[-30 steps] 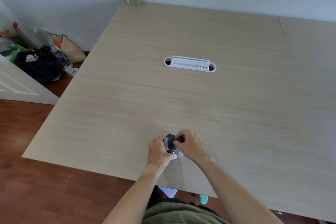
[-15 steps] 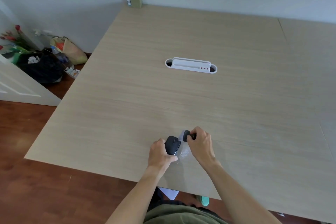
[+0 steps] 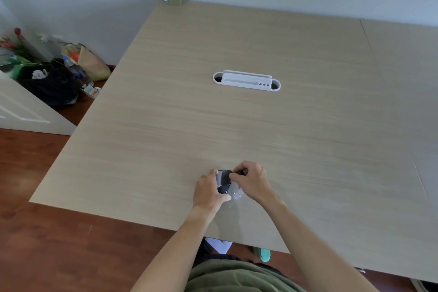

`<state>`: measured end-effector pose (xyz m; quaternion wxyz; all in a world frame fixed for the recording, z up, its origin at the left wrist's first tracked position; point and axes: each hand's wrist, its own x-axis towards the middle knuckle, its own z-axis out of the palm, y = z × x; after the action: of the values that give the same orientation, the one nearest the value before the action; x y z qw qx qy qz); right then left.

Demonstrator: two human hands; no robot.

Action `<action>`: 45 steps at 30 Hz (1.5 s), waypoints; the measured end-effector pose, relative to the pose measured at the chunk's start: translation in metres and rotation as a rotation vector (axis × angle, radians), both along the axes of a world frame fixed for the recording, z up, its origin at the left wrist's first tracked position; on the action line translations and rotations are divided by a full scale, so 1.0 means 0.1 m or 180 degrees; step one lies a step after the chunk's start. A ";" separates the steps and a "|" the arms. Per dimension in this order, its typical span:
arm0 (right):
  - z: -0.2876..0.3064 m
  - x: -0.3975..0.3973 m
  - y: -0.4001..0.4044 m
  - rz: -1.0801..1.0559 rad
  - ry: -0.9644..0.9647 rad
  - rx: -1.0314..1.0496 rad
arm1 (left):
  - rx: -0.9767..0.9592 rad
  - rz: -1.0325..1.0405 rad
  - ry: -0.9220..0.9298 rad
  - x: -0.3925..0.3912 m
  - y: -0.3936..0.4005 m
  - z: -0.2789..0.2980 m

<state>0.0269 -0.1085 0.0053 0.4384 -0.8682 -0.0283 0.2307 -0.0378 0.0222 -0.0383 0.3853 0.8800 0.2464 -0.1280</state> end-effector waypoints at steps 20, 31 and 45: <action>-0.16 0.01 -0.15 -0.0492 -0.0554 -0.0403 | 0.0046 -0.0196 0.0088 0.03 0.02 -0.02; -0.21 0.06 -0.03 -0.0663 -0.0531 -0.0308 | 0.0007 -0.0127 0.0148 0.03 0.01 0.06; -0.11 0.18 0.13 -0.0071 -0.0267 -0.0174 | -0.0069 -0.0009 0.0178 0.00 0.00 0.15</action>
<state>0.0448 -0.0955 -0.0052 0.4155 -0.8890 -0.0306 0.1899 -0.0374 0.0219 -0.0237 0.3876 0.8722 0.2544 -0.1558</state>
